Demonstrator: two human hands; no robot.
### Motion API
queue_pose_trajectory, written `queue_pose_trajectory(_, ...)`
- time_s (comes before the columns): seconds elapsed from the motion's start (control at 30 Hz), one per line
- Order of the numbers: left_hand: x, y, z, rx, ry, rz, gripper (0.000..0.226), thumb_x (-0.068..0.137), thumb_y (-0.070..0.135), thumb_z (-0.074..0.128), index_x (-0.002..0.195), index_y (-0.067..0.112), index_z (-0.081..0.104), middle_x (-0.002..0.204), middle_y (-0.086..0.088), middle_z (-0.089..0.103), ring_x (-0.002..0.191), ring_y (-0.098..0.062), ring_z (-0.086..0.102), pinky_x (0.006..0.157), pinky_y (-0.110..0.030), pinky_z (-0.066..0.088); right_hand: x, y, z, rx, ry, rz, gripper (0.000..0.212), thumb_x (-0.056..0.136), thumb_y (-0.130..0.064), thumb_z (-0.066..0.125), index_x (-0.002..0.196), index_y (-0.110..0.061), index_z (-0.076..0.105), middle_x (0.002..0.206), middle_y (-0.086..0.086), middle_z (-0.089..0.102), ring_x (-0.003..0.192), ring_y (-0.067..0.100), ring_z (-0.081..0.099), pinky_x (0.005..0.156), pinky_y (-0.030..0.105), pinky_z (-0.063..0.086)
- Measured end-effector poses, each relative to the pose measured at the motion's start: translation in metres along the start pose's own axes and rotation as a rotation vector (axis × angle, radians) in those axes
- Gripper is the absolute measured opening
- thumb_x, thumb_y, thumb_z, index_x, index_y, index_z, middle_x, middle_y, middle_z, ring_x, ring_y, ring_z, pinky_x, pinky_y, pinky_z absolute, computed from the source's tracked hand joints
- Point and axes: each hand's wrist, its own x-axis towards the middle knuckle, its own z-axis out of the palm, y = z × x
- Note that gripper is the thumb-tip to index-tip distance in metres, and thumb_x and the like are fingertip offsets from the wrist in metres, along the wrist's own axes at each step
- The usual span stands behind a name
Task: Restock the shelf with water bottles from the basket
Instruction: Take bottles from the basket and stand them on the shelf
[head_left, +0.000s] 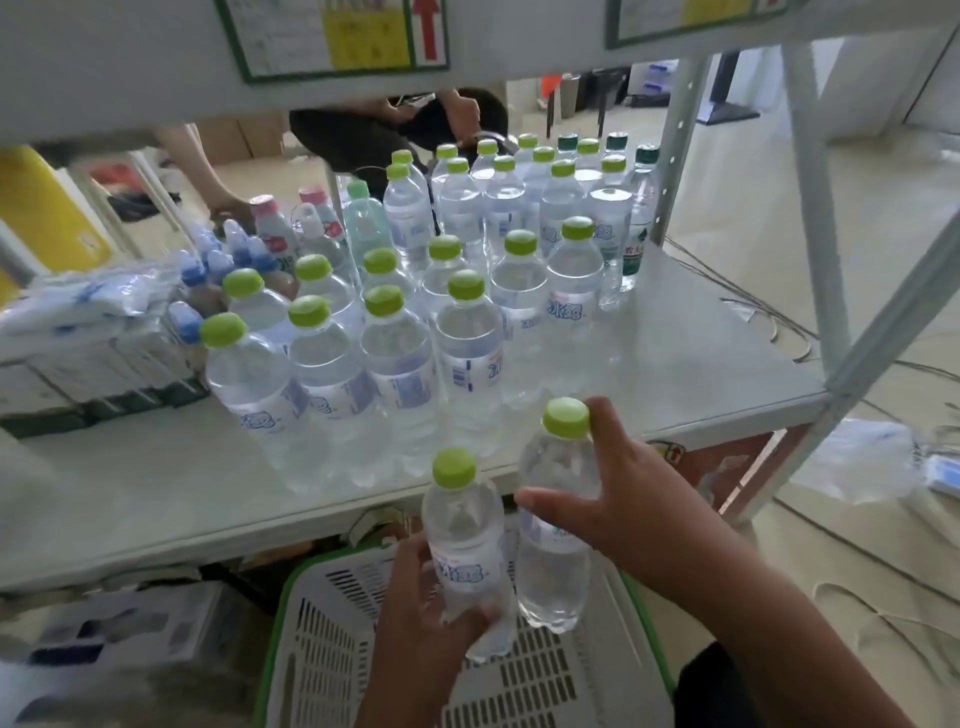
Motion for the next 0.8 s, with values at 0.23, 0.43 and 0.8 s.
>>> queue_pose_trajectory(0.23,0.018,0.068,0.038,-0.002,0.098,0.133,0.067,0.053,0.009,0.081,0.107,0.036,0.052,0.107,0.011,0.067,0.099,-0.003,0.063,0.077,-0.020,0.049,0.021,-0.010,-0.049,0.026,0.152,-0.064,0.059,0.067,-0.063,0.067,0.107,-0.039,0.030,0.086,-0.002,0.064,0.073,0.014,0.062,0.069,0.040,0.055)
queue_pose_trajectory(0.43,0.044,0.113,0.085,0.099,0.333,0.223,0.064,0.062,0.010,0.085,0.113,0.028,0.051,0.109,0.013,0.060,0.100,-0.006,0.057,0.082,-0.020,0.045,0.049,-0.012,-0.090,0.041,0.278,-0.137,0.058,0.072,-0.057,0.070,0.116,-0.040,0.036,0.095,-0.008,0.067,0.081,0.008,0.065,0.070,0.031,0.053)
queue_pose_trajectory(0.8,0.082,0.111,0.141,0.205,0.589,0.221,0.064,0.062,0.004,0.085,0.120,0.009,0.057,0.114,-0.008,0.060,0.111,-0.027,0.053,0.090,-0.031,0.042,0.087,0.018,-0.093,0.028,0.270,-0.152,0.066,0.073,-0.049,0.074,0.123,-0.031,0.035,0.096,-0.014,0.059,0.077,0.002,0.058,0.063,0.012,0.041)
